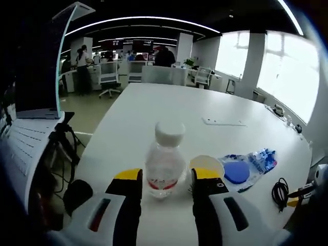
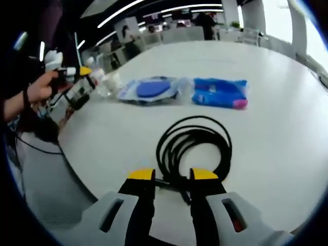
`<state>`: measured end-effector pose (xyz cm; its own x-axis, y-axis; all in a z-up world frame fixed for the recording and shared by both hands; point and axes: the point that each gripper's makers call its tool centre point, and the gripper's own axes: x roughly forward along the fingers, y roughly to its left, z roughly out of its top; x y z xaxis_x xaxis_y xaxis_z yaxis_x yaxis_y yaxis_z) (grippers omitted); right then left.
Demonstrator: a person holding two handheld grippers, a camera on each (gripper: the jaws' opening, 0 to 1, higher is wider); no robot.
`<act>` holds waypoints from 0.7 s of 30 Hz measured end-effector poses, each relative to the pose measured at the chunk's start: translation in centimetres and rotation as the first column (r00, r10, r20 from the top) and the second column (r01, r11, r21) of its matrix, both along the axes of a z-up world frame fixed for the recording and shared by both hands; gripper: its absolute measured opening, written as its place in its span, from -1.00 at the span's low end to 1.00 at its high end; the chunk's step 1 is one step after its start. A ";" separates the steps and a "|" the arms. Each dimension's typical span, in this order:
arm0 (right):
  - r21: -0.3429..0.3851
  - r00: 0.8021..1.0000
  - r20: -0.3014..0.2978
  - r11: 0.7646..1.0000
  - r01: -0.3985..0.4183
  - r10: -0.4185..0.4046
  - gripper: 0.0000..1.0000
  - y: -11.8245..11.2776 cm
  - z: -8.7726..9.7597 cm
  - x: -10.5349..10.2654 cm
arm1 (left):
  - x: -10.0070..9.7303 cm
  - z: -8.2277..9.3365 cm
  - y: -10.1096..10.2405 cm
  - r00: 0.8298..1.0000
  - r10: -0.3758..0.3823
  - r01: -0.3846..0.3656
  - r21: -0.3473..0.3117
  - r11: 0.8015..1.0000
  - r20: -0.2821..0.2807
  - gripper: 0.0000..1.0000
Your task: Arrange the tabletop items into an orderly group along one side of the table until the central work area is clear of visible clutter.
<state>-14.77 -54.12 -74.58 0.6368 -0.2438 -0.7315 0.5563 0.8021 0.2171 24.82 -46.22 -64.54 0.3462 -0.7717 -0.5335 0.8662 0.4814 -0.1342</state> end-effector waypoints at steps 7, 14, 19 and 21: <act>0.005 0.999 -0.033 1.000 -0.004 0.005 -0.57 -0.3 -1.1 0.3 | -2.8 -0.9 1.3 0.998 -0.061 0.061 0.034 0.998 0.014 -0.25; 0.012 0.998 -0.057 1.000 -0.019 0.019 -0.59 -0.3 -1.7 0.8 | -5.4 -3.0 3.0 0.996 -0.089 0.091 0.067 0.994 -0.025 -0.25; 0.015 0.997 -0.072 1.000 -0.026 0.027 -0.61 -0.5 -2.0 1.0 | -6.7 -3.4 3.6 0.993 -0.114 0.116 0.089 0.989 -0.022 -0.25; 0.018 0.997 -0.074 1.000 -0.024 0.026 -0.64 -0.5 -2.1 1.1 | -7.0 -3.5 3.7 0.992 -0.120 0.122 0.090 0.988 -0.027 -0.25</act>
<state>-13.71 -54.63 -76.70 0.5865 -0.2155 -0.7807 0.5512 0.8125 0.1898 17.86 -42.47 -68.00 0.2412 -0.7546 -0.6102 0.9160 0.3847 -0.1137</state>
